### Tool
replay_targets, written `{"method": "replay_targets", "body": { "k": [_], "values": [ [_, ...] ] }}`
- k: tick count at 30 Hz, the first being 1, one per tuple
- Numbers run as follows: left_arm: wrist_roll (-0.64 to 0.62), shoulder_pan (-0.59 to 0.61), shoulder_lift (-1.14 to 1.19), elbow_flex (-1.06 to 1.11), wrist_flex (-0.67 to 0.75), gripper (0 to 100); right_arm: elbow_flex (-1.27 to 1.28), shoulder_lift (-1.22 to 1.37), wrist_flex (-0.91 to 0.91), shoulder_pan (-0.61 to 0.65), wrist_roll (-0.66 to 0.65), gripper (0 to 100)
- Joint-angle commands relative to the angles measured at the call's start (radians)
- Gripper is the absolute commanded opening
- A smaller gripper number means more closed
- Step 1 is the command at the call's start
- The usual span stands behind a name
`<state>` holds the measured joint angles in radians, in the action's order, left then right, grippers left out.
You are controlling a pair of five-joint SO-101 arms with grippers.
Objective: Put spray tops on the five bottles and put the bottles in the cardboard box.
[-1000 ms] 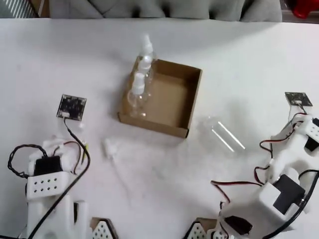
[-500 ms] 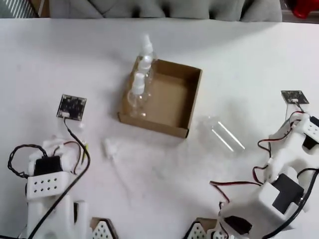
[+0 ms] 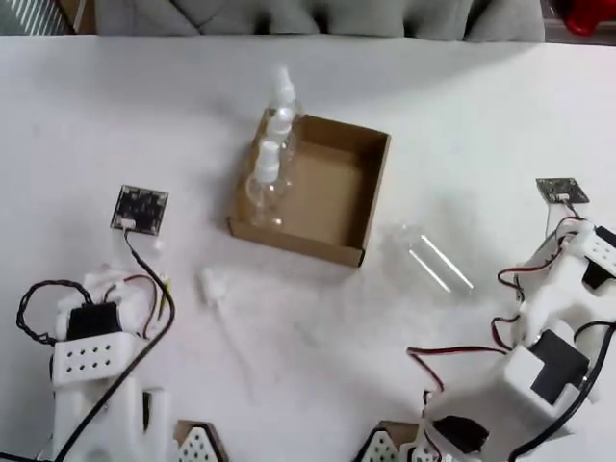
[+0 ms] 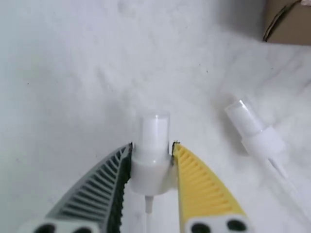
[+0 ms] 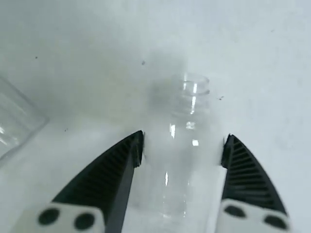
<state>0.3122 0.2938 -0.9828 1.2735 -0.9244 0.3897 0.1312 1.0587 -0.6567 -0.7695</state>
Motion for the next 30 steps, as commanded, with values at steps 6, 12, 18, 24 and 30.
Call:
{"method": "replay_targets", "body": {
  "k": [6,12,18,24,30],
  "values": [
    [0.014,-0.012,-0.031,-0.009,0.018,2,-0.012,0.001,-0.001,0.008,-0.049,20.8],
    [0.014,-0.012,-0.031,-0.009,0.018,2,-0.035,-0.004,0.004,0.013,-0.052,18.9],
    [0.014,-0.012,-0.031,-0.009,0.018,2,-0.068,-0.004,0.041,0.008,-0.074,14.4],
    [0.014,-0.012,-0.031,-0.009,0.018,2,-0.109,-0.056,0.122,0.008,-0.044,3.1],
    [0.012,-0.012,-0.033,-0.009,0.02,2,-0.123,-0.282,0.251,0.022,0.092,1.6]
  ]
}}
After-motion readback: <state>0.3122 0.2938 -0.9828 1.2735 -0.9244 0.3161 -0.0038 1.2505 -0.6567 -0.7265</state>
